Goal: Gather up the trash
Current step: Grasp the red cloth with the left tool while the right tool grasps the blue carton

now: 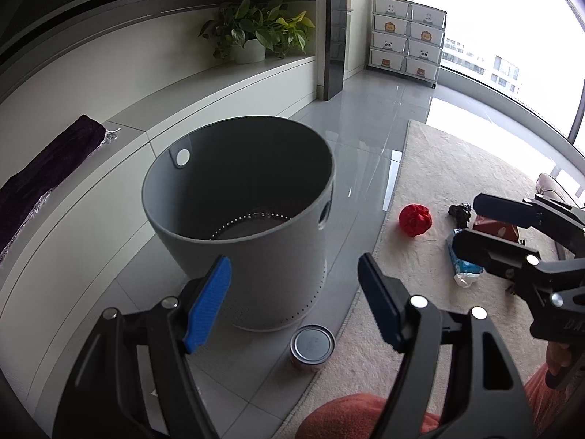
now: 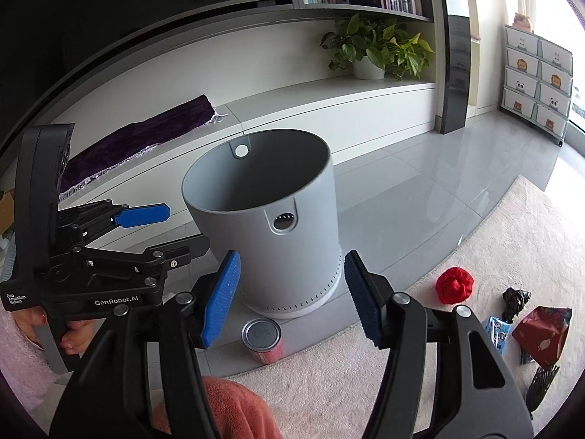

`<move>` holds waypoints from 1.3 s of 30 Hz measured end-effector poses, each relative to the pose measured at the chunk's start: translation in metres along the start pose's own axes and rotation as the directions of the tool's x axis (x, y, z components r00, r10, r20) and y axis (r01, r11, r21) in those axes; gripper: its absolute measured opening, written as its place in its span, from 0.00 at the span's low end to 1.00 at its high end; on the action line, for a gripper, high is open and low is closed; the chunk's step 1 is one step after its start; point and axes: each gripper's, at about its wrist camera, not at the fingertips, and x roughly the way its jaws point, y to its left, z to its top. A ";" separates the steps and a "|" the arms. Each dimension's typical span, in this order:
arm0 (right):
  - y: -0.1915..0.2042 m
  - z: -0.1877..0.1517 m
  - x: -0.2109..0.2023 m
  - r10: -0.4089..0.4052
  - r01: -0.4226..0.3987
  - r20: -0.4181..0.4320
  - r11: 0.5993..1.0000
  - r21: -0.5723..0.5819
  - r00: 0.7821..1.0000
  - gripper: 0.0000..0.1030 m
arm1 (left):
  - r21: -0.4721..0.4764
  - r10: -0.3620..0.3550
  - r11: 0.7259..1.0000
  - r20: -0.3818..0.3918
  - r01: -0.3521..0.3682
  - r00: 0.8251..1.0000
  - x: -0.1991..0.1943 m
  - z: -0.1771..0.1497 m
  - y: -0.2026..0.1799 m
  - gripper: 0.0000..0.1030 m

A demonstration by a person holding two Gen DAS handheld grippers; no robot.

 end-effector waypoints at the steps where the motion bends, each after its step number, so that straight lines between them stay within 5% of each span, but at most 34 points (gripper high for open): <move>1: -0.009 -0.006 -0.005 -0.018 0.018 0.000 1.000 0.015 1.000 0.56 | 0.010 -0.017 1.000 -0.003 0.017 1.000 0.004 0.000 -0.011 0.70; 7: -0.077 -0.043 -0.039 -0.163 0.163 -0.009 0.978 0.127 0.987 0.60 | 0.054 -0.105 0.993 -0.033 0.107 0.994 0.036 0.002 -0.076 0.70; 17: -0.189 -0.109 -0.046 -0.385 0.397 -0.101 0.868 0.297 0.917 0.69 | 0.103 -0.162 0.979 -0.107 0.173 0.981 0.112 -0.002 -0.163 0.70; 25: -0.251 -0.150 0.021 -0.406 0.465 -0.229 0.807 0.363 0.885 0.69 | 0.143 -0.182 0.968 -0.177 0.208 0.967 0.203 0.009 -0.202 0.70; 39: -0.301 -0.193 0.105 -0.388 0.507 -0.346 0.767 0.394 0.854 0.69 | 0.207 -0.185 0.946 -0.289 0.250 0.939 0.354 0.016 -0.250 0.70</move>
